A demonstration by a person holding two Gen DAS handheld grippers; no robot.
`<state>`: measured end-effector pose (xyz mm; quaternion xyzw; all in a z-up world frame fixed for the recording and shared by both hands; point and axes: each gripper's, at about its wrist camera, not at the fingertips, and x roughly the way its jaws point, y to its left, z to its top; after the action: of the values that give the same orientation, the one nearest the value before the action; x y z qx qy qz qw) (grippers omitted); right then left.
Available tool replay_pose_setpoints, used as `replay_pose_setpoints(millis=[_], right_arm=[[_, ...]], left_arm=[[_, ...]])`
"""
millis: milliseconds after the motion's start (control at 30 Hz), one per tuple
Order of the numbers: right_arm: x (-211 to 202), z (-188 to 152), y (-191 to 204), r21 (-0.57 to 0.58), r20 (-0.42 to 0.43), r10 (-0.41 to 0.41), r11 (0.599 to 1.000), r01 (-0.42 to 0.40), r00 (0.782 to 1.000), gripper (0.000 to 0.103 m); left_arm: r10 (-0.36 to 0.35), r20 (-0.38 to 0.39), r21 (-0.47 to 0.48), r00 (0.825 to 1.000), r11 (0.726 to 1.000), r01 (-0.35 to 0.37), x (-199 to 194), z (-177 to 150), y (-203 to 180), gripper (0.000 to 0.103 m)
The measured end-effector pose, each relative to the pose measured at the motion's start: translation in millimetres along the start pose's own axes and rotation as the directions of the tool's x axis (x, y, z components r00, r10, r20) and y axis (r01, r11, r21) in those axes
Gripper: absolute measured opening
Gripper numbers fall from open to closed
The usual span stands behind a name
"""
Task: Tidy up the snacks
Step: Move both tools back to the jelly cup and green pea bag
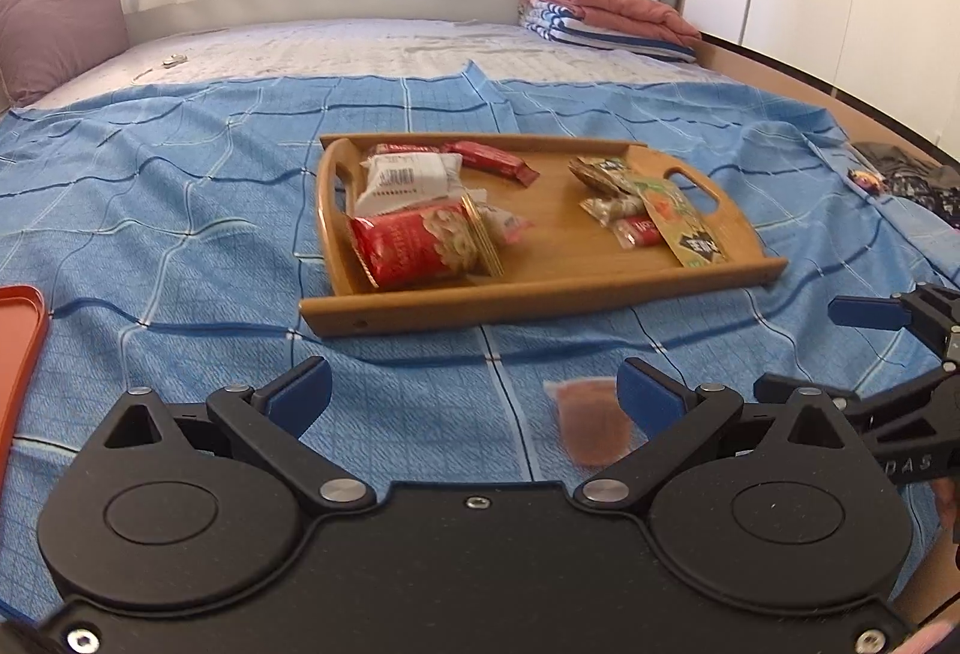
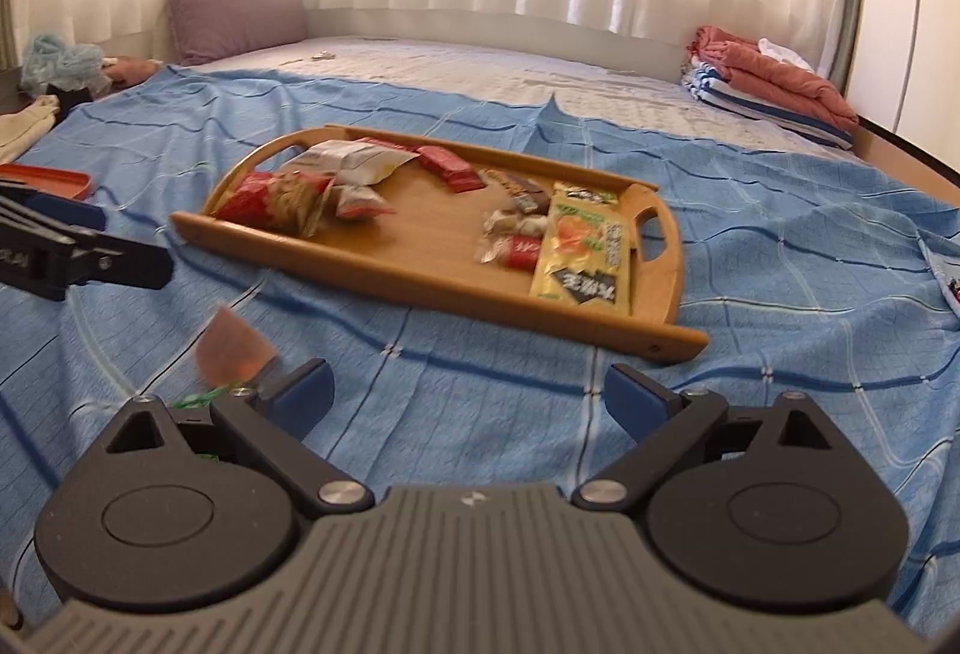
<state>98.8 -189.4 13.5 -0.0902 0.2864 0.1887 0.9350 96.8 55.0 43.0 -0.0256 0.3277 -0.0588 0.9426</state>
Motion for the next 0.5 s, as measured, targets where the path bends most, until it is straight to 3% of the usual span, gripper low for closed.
replay_pose_setpoints(millis=[400,500], right_arm=[[0.1,-22.4,25.4,-0.06,-0.02,0.224,0.973,-0.225,0.974,0.103],[1.1,-24.8,32.8,-0.076,-0.027,0.265,0.961,-0.266,0.964,0.103]], left_arm=[[-0.111,-0.109,-0.1,0.988,0.99,0.1,23.8,-9.0,-3.5,0.1],[-0.144,-0.125,-0.118,0.982,0.985,0.129,29.9,-7.3,-6.8,0.088]])
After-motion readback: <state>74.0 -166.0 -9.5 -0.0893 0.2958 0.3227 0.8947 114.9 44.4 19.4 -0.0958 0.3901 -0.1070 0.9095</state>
